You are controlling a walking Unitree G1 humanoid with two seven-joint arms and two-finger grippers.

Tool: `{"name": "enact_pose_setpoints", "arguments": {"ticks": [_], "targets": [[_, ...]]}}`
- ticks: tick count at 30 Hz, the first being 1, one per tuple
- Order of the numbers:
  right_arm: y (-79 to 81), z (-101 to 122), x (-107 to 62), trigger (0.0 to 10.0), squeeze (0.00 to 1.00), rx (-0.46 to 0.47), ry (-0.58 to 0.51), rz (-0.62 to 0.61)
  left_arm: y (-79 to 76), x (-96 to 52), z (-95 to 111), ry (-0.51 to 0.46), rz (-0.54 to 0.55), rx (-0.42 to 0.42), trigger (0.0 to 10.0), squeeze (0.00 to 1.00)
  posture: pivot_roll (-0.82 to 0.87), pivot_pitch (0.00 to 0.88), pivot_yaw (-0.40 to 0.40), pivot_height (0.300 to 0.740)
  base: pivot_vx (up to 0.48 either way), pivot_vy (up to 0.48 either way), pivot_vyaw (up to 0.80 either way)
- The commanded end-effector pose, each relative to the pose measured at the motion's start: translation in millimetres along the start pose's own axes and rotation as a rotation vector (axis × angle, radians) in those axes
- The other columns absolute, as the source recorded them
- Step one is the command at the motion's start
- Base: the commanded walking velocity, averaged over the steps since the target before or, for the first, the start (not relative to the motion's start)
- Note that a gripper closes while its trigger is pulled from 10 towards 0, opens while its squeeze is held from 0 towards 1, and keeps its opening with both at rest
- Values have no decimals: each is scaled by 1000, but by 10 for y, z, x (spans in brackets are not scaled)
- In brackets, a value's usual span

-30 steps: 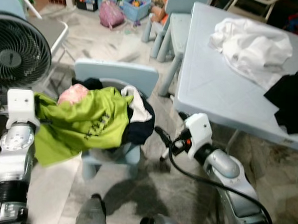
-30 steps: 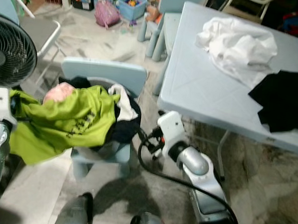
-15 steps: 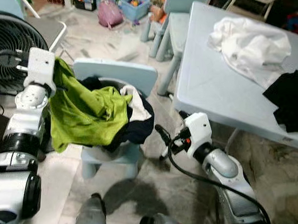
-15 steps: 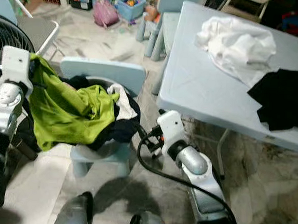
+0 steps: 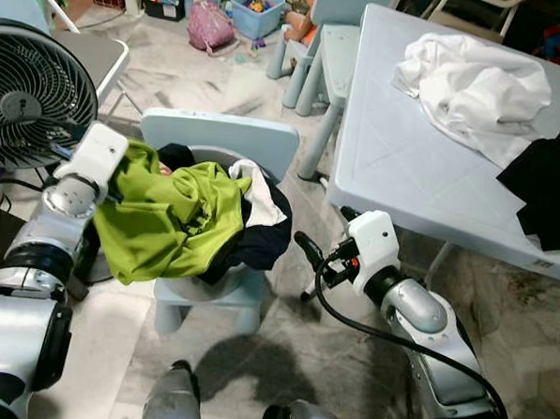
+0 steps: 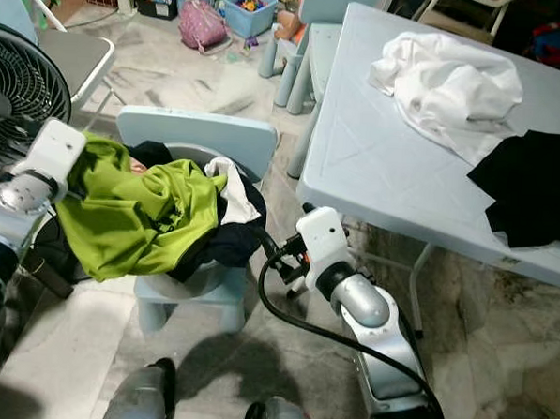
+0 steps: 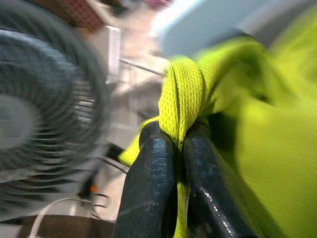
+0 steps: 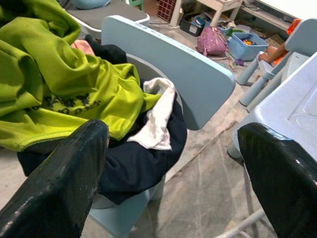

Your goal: Hang hanger

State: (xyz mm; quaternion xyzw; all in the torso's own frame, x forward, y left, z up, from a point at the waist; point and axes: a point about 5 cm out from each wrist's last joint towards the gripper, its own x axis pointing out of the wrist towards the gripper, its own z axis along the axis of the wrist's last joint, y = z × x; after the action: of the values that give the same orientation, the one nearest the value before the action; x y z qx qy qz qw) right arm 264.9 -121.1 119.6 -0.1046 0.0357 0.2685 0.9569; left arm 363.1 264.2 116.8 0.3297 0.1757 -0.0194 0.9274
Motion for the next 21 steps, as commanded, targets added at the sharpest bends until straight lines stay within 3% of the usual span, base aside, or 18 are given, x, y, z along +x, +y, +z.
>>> {"name": "enact_pose_setpoints", "arguments": {"ticks": [1,4,8,10,11,13,14,17,21], "targets": [[-68,-10,-14,10000,0,-17,9,-24,-125,-3,-68,26,-73,36,0,0,-36,96,-99,740,0,0,0],[-76,-7,-6,10000,0,-21,9,-27,-147,15,62,-60,-31,48,0,0,-36,93,-102,740,0,0,0],[-93,-10,5,10000,0,-30,11,-43,-225,29,122,-90,-39,45,0,0,-33,91,-105,740,0,0,0],[-101,-9,13,10000,0,-32,11,-50,-269,29,90,-73,-58,57,3569,0,-33,91,-105,740,0,0,0],[-109,-9,15,10000,0,-34,12,-56,-299,26,63,-61,-71,65,4588,0,-33,91,-105,740,0,0,0],[-115,-10,14,10000,0,-37,15,-61,-302,25,47,-53,-70,58,4980,0,-33,91,-105,740,0,0,0],[-125,-14,6,10000,0,-39,18,-68,-297,19,-10,-20,-70,47,10000,1000,-39,91,-103,740,0,0,0],[-135,-26,-6,10000,0,-39,24,-76,-281,6,-81,9,-52,89,10000,1000,-43,93,-101,740,0,0,0],[-133,-32,-9,10000,0,-41,27,-78,-277,-16,-152,25,-73,240,10000,1000,-45,94,-100,740,0,0,0]]}}
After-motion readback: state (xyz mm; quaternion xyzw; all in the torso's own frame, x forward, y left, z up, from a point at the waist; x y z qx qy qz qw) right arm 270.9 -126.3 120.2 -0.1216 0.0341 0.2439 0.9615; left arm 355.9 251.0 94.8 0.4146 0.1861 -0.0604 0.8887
